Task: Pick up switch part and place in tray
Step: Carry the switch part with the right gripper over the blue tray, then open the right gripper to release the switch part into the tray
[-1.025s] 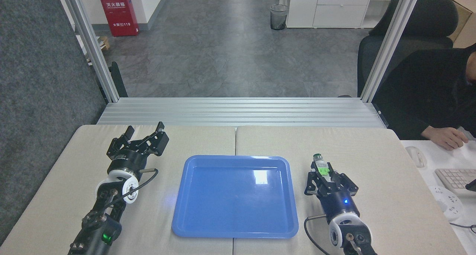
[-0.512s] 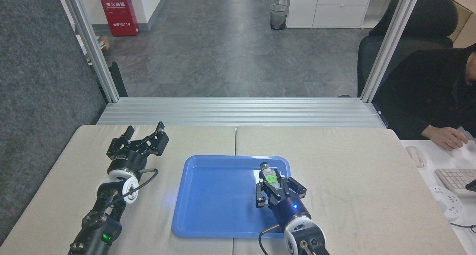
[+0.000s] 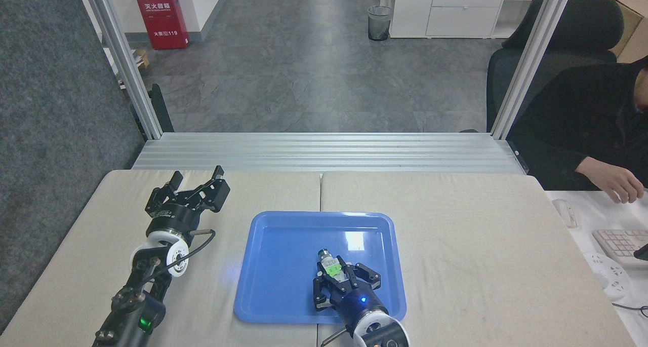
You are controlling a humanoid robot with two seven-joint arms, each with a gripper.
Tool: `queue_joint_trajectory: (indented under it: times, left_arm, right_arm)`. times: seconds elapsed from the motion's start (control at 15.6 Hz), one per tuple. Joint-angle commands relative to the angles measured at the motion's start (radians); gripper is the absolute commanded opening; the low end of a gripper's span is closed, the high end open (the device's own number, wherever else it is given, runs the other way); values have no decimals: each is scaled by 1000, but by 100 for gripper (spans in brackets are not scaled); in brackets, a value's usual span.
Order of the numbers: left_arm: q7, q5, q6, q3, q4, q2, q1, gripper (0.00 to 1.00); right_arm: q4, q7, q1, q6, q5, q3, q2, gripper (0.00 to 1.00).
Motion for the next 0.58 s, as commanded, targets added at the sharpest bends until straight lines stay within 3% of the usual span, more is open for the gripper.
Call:
queue_joint_trajectory:
  times: [0.0, 0.32, 0.38, 0.51]
  left_arm:
    - [1, 0, 0, 1, 0, 0, 0, 100]
    - [1, 0, 0, 1, 0, 0, 0, 100]
    - [1, 0, 0, -1, 0, 0, 0, 100]
    - [1, 0, 0, 1, 0, 0, 0, 100]
  right_arm:
    - [62, -3, -41, 3, 5, -45, 52, 100]
    - [51, -136, -182, 0, -55, -277, 33, 100]
    - [51, -163, -208, -6, -58, -316, -8, 100]
    - [51, -177, -230, -75, -103, -396, -156, 100]
